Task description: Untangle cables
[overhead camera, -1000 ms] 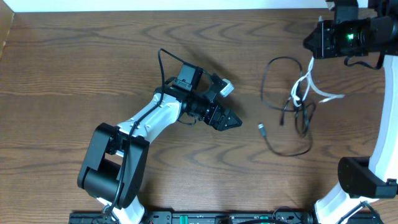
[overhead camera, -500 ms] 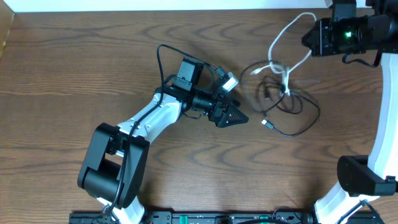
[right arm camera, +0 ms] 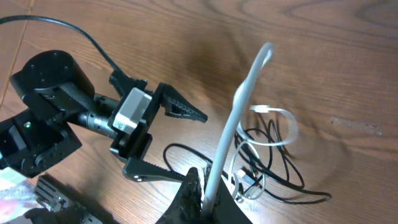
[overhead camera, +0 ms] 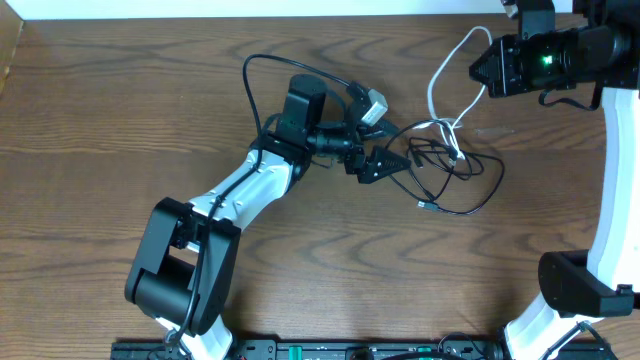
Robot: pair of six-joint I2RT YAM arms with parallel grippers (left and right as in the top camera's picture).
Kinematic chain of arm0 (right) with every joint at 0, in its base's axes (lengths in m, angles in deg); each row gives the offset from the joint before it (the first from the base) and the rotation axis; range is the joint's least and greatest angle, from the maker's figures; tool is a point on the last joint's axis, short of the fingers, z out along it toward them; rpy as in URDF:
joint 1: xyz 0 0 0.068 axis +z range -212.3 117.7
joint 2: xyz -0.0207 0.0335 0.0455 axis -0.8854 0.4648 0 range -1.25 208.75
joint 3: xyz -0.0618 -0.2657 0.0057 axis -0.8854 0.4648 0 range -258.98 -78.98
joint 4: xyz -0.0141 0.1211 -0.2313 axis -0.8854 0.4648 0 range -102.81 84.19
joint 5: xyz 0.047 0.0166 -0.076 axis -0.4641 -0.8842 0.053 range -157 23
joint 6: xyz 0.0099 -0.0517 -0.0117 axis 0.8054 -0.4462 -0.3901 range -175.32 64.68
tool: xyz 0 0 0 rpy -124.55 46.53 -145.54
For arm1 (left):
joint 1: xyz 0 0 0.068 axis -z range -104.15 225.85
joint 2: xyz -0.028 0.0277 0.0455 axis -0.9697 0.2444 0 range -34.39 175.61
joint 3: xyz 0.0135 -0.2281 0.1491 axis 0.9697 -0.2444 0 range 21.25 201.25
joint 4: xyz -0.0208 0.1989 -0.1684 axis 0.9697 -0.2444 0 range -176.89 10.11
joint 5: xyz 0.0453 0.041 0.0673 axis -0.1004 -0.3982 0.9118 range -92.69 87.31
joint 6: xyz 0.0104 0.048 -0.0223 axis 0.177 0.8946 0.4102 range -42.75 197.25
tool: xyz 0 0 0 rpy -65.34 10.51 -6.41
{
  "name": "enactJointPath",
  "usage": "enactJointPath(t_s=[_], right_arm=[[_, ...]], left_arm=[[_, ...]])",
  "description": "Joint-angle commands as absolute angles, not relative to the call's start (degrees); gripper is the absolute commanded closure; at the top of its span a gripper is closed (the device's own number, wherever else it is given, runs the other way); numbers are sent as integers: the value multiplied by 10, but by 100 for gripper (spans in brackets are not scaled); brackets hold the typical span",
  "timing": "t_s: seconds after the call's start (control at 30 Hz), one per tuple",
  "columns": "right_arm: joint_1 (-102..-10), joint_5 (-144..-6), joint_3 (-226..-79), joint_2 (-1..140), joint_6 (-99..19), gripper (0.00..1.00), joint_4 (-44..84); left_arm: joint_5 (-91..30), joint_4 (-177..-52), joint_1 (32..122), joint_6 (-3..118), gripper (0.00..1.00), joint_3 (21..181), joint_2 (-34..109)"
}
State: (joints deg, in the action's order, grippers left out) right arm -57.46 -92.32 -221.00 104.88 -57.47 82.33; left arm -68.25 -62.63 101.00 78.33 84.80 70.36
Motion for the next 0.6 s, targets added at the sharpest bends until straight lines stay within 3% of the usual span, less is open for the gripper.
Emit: enactJointPath(t_s=[0.0, 0.03, 0.17, 0.4, 0.57], right_arm=[[-574, -935, -2213, 1053, -584, 99, 821], [-574, -935, -2213, 1053, -584, 99, 821], [-574, -935, -2213, 1053, -584, 99, 821], [-588, -916, -2213, 1053, -586, 99, 818], [-618, -909, -2213, 1053, -586, 99, 812]], left_arm=[[-673, -613, 1028, 754, 69, 852, 704], [-665, -613, 1032, 754, 92, 852, 704], [-635, -619, 1046, 754, 93, 852, 704], [-421, -733, 1023, 775, 92, 852, 704], [-420, -790, 959, 821, 93, 852, 704]])
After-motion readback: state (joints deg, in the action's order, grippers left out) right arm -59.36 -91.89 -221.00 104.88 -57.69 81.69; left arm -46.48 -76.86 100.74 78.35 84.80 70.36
